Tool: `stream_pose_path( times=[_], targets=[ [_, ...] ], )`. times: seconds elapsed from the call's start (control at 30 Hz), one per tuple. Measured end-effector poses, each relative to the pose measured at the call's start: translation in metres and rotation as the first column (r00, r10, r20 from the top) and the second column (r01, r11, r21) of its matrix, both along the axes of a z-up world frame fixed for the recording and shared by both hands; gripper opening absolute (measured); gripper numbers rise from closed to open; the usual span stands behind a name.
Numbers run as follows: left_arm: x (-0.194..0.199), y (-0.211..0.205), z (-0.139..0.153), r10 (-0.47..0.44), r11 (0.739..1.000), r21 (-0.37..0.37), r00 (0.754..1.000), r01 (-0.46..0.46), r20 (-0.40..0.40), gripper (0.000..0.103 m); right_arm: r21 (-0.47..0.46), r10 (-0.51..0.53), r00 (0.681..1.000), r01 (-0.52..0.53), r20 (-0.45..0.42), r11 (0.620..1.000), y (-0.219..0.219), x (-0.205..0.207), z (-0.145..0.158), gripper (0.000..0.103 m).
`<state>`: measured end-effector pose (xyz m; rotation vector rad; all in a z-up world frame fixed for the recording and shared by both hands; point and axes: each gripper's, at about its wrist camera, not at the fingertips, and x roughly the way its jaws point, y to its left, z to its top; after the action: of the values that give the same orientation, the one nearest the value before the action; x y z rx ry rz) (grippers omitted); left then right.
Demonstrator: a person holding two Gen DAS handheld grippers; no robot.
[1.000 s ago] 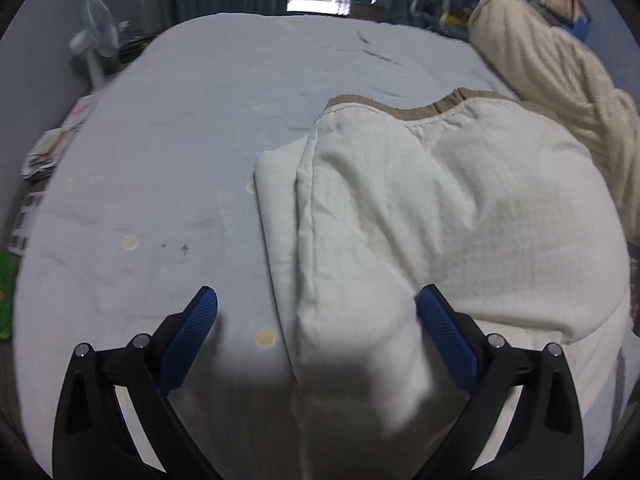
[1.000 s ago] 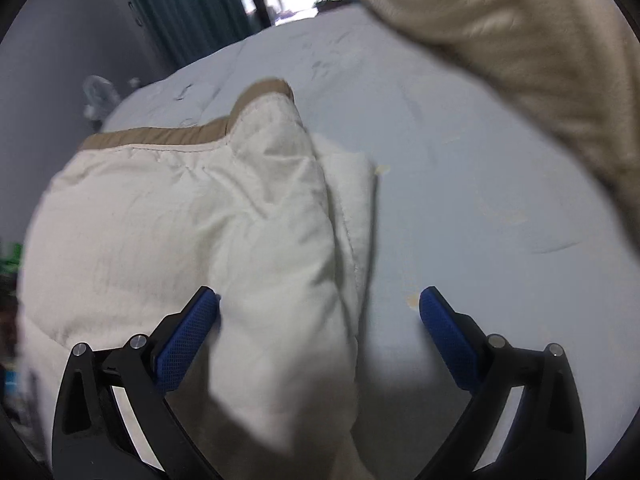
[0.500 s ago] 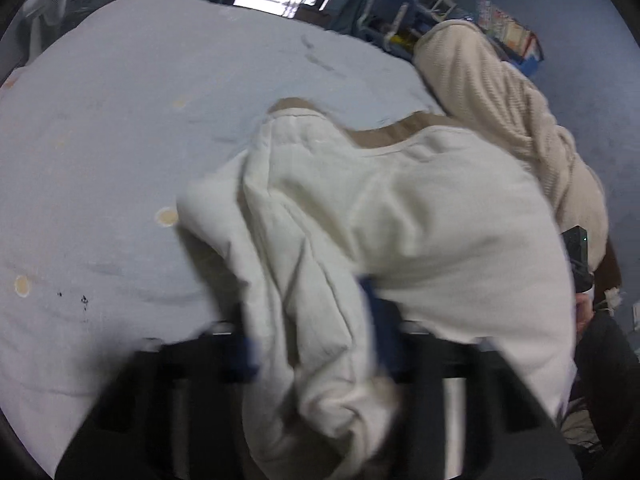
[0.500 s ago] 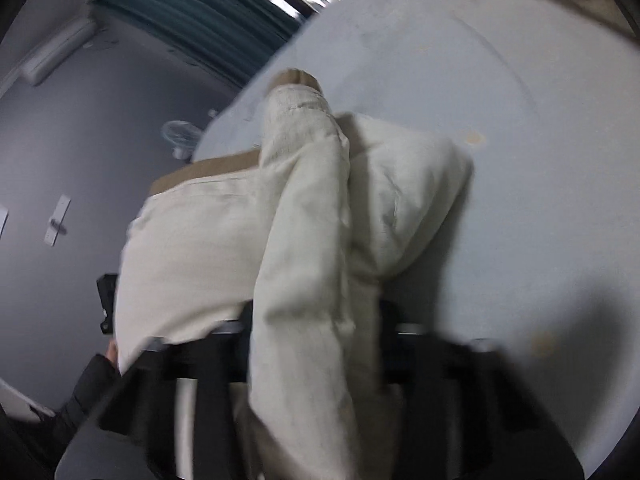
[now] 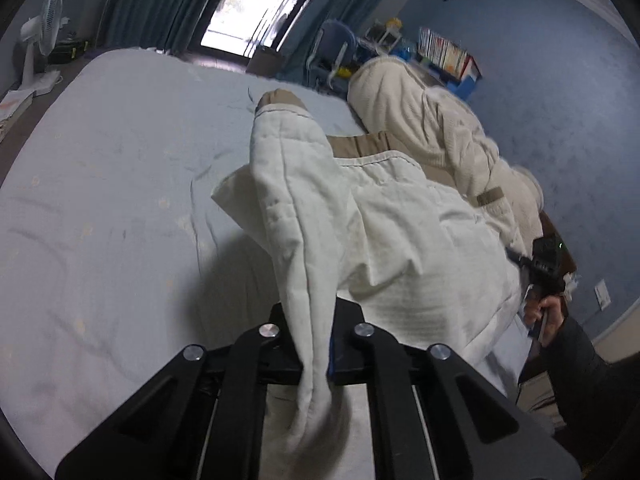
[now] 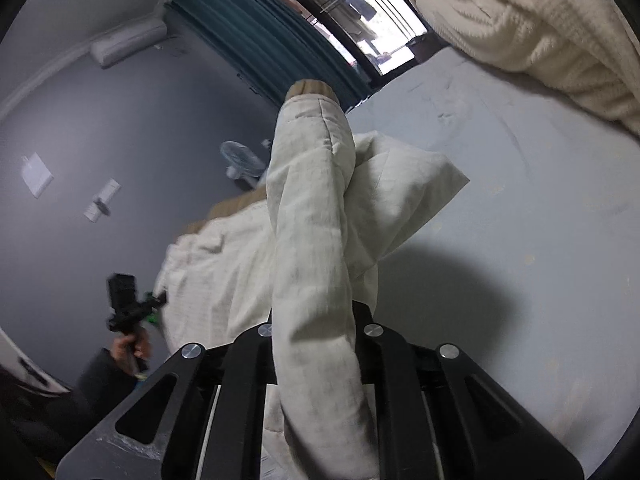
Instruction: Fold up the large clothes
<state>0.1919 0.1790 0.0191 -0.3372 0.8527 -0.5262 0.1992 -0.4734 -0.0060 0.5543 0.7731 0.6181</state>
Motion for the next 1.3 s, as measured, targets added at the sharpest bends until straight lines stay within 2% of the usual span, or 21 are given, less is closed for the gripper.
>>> stream_pose_path(
  times=[0.1, 0.17, 0.2, 0.23, 0.3, 0.37, 0.4, 0.43, 0.47, 0.5, 0.6, 0.63, 0.7, 0.73, 0.8, 0.87, 0.93, 0.97, 1.1, 1.2, 1.3],
  targets=[
    [-0.001, -0.003, -0.028, -0.007, 0.999, 0.051, 0.997, 0.011, -0.081, 0.003, -0.028, -0.014, 0.997, 0.012, -0.081, 1.0, 0.004, 0.01, -0.024, 0.011],
    [0.0, -0.003, -0.049, 0.017, 0.997, 0.075, 0.993, -0.008, -0.117, 0.004, -0.098, -0.063, 0.984, 0.047, -0.165, 0.994, 0.004, 0.024, -0.051, 0.012],
    [0.003, 0.0, -0.058, 0.031, 0.999, 0.028, 0.991, -0.027, -0.134, 0.004, -0.093, -0.087, 0.976, 0.069, -0.2, 0.993, -0.001, 0.031, -0.064, 0.014],
    [0.006, 0.0, -0.062, 0.039, 0.999, 0.012, 0.989, -0.037, -0.142, 0.005, -0.079, -0.115, 0.965, 0.099, -0.237, 0.992, -0.007, 0.037, -0.076, 0.019],
    [0.013, -0.006, -0.067, 0.037, 0.998, 0.048, 0.989, -0.031, -0.144, 0.009, -0.122, -0.186, 0.94, 0.157, -0.286, 0.98, -0.015, 0.048, -0.096, 0.031],
    [0.016, -0.011, -0.075, 0.052, 0.992, 0.122, 0.986, -0.032, -0.161, 0.022, -0.187, -0.279, 0.906, 0.228, -0.318, 0.956, -0.02, 0.052, -0.105, 0.042],
    [0.017, -0.013, -0.077, 0.067, 0.985, 0.167, 0.984, -0.039, -0.165, 0.028, -0.203, -0.321, 0.893, 0.268, -0.315, 0.942, -0.023, 0.053, -0.105, 0.051],
    [0.015, -0.011, -0.077, 0.097, 0.975, 0.213, 0.983, -0.062, -0.156, 0.041, -0.226, -0.372, 0.877, 0.313, -0.305, 0.922, -0.025, 0.053, -0.101, 0.056],
    [0.013, -0.009, -0.072, 0.148, 0.956, 0.272, 0.98, -0.107, -0.136, 0.054, -0.236, -0.388, 0.875, 0.328, -0.29, 0.915, -0.025, 0.049, -0.096, 0.058],
    [0.008, -0.006, -0.068, 0.186, 0.945, 0.295, 0.974, -0.141, -0.13, 0.056, -0.269, -0.411, 0.873, 0.343, -0.261, 0.9, -0.023, 0.044, -0.085, 0.058],
    [-0.006, 0.002, -0.048, 0.239, 0.934, 0.301, 0.963, -0.192, -0.127, 0.057, -0.387, -0.443, 0.887, 0.366, -0.132, 0.847, -0.005, 0.013, -0.046, 0.079],
    [-0.022, 0.01, -0.037, 0.241, 0.932, 0.303, 0.964, -0.198, -0.111, 0.057, -0.415, -0.451, 0.888, 0.379, -0.089, 0.827, 0.001, -0.004, -0.033, 0.083],
    [-0.046, 0.005, -0.019, 0.247, 0.922, 0.325, 0.966, -0.212, -0.07, 0.058, -0.438, -0.444, 0.896, 0.394, -0.012, 0.808, 0.021, -0.037, -0.005, 0.092],
    [-0.064, -0.006, -0.006, 0.245, 0.914, 0.343, 0.969, -0.218, -0.037, 0.063, -0.44, -0.438, 0.899, 0.403, 0.025, 0.802, 0.033, -0.059, 0.006, 0.096],
    [-0.09, -0.026, 0.01, 0.237, 0.902, 0.367, 0.971, -0.227, 0.019, 0.071, -0.447, -0.43, 0.901, 0.408, 0.057, 0.796, 0.044, -0.089, 0.009, 0.096],
    [-0.123, -0.058, 0.023, 0.218, 0.893, 0.387, 0.973, -0.231, 0.079, 0.083, -0.435, -0.411, 0.909, 0.398, 0.069, 0.807, 0.065, -0.125, 0.01, 0.096],
    [-0.155, -0.084, 0.027, 0.229, 0.891, 0.378, 0.967, -0.254, 0.11, 0.091, -0.441, -0.4, 0.914, 0.385, 0.062, 0.811, 0.087, -0.149, 0.002, 0.096],
    [-0.17, -0.097, 0.027, 0.24, 0.895, 0.356, 0.963, -0.269, 0.124, 0.094, -0.448, -0.391, 0.919, 0.372, 0.054, 0.813, 0.091, -0.149, -0.001, 0.096],
    [-0.221, -0.133, 0.008, 0.29, 0.912, 0.273, 0.952, -0.307, 0.102, 0.095, -0.497, -0.317, 0.947, 0.301, 0.054, 0.814, 0.133, -0.2, -0.003, 0.096],
    [-0.238, -0.16, -0.014, 0.29, 0.904, 0.3, 0.952, -0.305, 0.095, 0.095, -0.549, -0.29, 0.954, 0.286, 0.08, 0.786, 0.15, -0.224, -0.015, 0.096],
    [-0.253, -0.18, -0.032, 0.279, 0.875, 0.376, 0.953, -0.304, 0.122, 0.095, -0.565, -0.278, 0.959, 0.263, 0.061, 0.782, 0.166, -0.246, -0.03, 0.096]
  ],
)
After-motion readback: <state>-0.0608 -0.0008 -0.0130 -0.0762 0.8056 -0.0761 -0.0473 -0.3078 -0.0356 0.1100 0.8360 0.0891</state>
